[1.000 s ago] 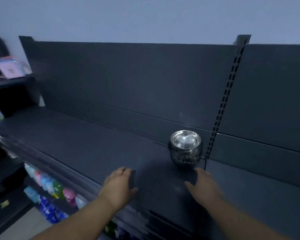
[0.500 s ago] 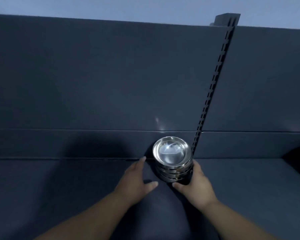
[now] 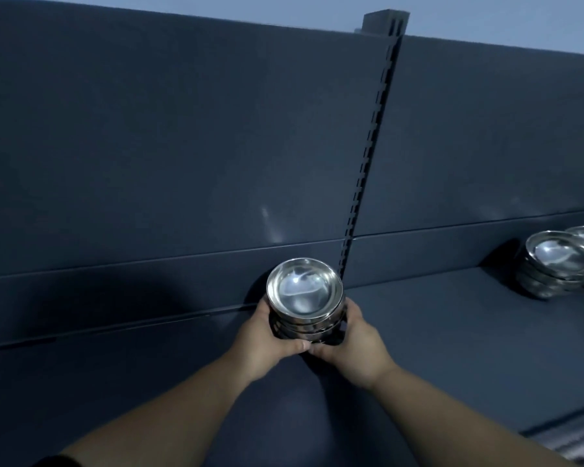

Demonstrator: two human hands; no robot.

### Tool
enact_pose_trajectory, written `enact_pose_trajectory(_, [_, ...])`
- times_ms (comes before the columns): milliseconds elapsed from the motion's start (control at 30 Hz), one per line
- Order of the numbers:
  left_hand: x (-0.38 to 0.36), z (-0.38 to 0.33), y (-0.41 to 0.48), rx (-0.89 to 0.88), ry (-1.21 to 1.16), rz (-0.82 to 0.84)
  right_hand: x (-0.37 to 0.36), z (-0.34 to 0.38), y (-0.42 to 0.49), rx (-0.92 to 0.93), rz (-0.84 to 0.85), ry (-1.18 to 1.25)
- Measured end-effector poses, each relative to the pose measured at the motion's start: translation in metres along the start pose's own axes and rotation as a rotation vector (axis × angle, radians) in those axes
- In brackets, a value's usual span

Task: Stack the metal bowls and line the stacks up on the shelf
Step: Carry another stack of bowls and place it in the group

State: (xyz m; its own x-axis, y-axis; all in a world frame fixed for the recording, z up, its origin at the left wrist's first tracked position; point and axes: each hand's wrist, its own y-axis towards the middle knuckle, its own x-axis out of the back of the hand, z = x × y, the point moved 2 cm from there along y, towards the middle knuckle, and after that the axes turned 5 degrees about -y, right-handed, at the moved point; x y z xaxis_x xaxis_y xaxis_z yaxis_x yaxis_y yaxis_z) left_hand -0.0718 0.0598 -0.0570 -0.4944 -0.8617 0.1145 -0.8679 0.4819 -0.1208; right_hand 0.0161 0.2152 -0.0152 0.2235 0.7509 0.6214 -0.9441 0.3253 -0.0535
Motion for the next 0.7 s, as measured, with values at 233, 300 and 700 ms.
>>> enact_pose_trajectory(233, [-0.068,-0.022,-0.027,-0.048,-0.026,0.057,0.054,-0.036,-0.049,-0.005,-0.090,0.078])
enact_pose_trajectory(300, [-0.101,-0.030,-0.038,-0.053,-0.032,0.076,0.080,-0.053,-0.071,-0.004,-0.120,0.078])
enact_pose_trajectory(700, [-0.387,-0.051,-0.131,-0.083,-0.043,0.302,0.277,-0.224,-0.239,-0.106,-0.264,-0.016])
